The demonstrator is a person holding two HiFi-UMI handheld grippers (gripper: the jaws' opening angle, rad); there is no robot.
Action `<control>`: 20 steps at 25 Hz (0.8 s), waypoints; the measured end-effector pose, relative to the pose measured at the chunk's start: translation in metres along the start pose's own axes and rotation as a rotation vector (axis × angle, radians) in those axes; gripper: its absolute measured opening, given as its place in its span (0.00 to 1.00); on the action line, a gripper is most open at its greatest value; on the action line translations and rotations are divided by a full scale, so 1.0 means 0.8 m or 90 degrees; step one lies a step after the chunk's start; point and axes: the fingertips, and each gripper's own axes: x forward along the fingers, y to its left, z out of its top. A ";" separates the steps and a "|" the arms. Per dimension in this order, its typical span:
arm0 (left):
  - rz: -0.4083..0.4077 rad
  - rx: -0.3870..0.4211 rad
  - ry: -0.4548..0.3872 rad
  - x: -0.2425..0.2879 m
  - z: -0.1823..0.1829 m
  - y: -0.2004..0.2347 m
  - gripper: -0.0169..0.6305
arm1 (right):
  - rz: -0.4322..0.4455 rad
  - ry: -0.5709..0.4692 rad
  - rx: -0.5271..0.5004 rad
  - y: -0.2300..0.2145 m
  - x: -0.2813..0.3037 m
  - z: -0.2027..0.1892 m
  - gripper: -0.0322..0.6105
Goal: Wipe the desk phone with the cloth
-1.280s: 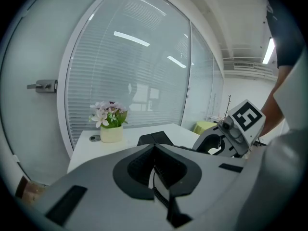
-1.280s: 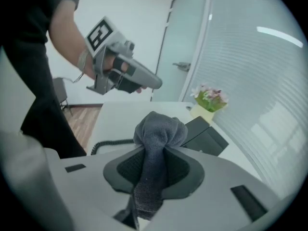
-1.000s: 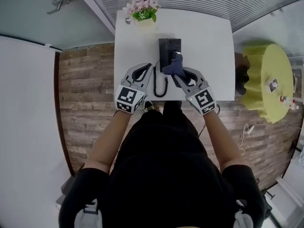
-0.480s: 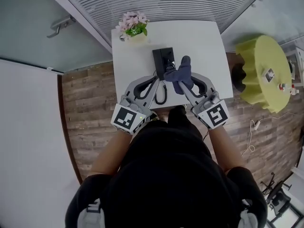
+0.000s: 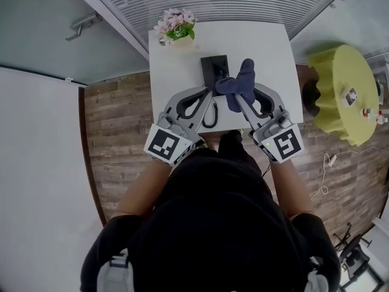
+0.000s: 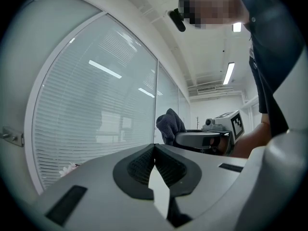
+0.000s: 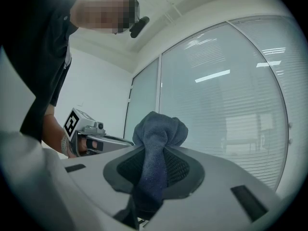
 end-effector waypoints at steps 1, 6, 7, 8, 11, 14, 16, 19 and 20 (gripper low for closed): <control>-0.001 -0.004 -0.002 0.000 0.001 -0.001 0.04 | 0.000 -0.003 0.003 0.000 0.000 0.002 0.21; -0.007 -0.012 -0.016 0.000 0.013 -0.003 0.04 | -0.003 -0.010 0.010 -0.002 -0.001 0.008 0.21; -0.006 -0.009 -0.016 0.000 0.014 -0.003 0.04 | -0.004 -0.010 0.009 -0.002 -0.001 0.008 0.21; -0.005 -0.006 -0.015 0.000 0.014 -0.003 0.04 | -0.005 -0.009 0.008 -0.002 -0.002 0.007 0.21; -0.002 -0.001 -0.013 0.001 0.013 -0.003 0.04 | -0.007 -0.010 0.009 -0.003 -0.002 0.004 0.21; 0.001 0.002 -0.010 0.000 0.012 -0.003 0.04 | -0.007 -0.007 0.014 -0.002 -0.001 0.001 0.21; 0.004 0.005 -0.008 -0.001 0.012 -0.003 0.04 | -0.007 -0.006 0.014 0.000 -0.002 0.001 0.21; 0.002 0.013 -0.001 -0.003 0.009 -0.006 0.04 | -0.008 -0.010 0.014 0.002 -0.002 0.001 0.21; 0.004 0.013 -0.003 -0.003 0.010 -0.005 0.04 | -0.009 -0.011 0.013 0.002 -0.002 0.002 0.21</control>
